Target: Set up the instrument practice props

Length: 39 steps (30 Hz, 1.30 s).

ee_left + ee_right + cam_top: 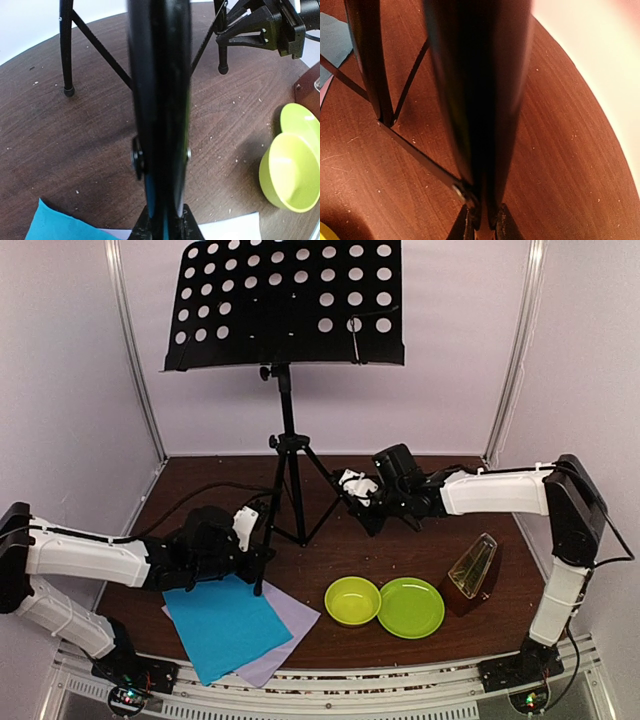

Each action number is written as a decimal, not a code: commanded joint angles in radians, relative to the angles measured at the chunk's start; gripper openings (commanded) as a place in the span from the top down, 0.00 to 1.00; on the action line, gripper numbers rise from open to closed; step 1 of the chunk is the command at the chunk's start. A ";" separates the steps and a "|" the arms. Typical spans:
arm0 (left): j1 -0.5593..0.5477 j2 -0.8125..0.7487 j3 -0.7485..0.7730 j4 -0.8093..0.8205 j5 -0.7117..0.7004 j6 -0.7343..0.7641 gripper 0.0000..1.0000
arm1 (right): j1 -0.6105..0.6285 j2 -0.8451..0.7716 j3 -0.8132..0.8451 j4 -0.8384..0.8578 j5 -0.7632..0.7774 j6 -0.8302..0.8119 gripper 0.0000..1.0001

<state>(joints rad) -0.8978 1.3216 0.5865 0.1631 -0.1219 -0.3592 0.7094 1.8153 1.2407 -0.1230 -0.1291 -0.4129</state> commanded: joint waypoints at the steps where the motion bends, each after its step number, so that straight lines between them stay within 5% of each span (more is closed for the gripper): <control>1: -0.083 0.028 0.040 0.030 -0.091 -0.053 1.00 | -0.106 0.022 0.048 0.034 0.271 -0.055 1.00; 23: -0.273 0.384 0.318 0.056 -0.172 -0.258 1.00 | -0.134 0.037 0.006 0.137 0.170 -0.211 1.00; 35: -0.279 0.425 0.327 -0.018 -0.200 -0.283 1.00 | -0.133 0.031 -0.002 0.108 0.184 -0.228 1.00; 39: -0.279 0.427 0.331 -0.044 -0.200 -0.267 1.00 | -0.129 0.026 -0.008 0.058 0.212 -0.234 0.93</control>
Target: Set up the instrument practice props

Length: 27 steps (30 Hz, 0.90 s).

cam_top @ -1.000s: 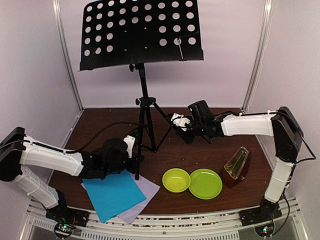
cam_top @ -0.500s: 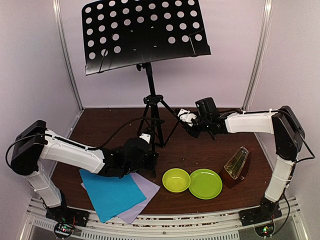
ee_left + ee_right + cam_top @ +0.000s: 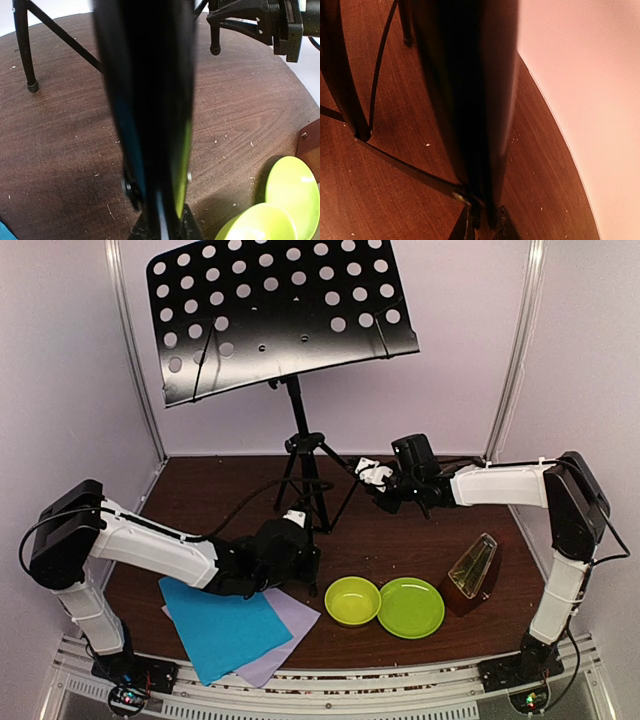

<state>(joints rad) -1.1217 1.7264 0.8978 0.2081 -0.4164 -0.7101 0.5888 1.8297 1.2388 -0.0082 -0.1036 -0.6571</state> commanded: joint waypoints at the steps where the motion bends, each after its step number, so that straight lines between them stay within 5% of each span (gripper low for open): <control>1: -0.055 0.024 0.019 -0.090 0.099 0.085 1.00 | -0.008 0.008 -0.011 -0.067 0.190 0.009 0.91; 27: -0.055 0.033 0.003 -0.093 0.149 0.128 0.99 | 0.018 -0.120 -0.137 -0.138 0.218 0.123 0.58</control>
<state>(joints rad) -1.1465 1.7580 0.9295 0.1799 -0.3641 -0.6544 0.5938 1.7859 1.1183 -0.1474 0.1177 -0.5701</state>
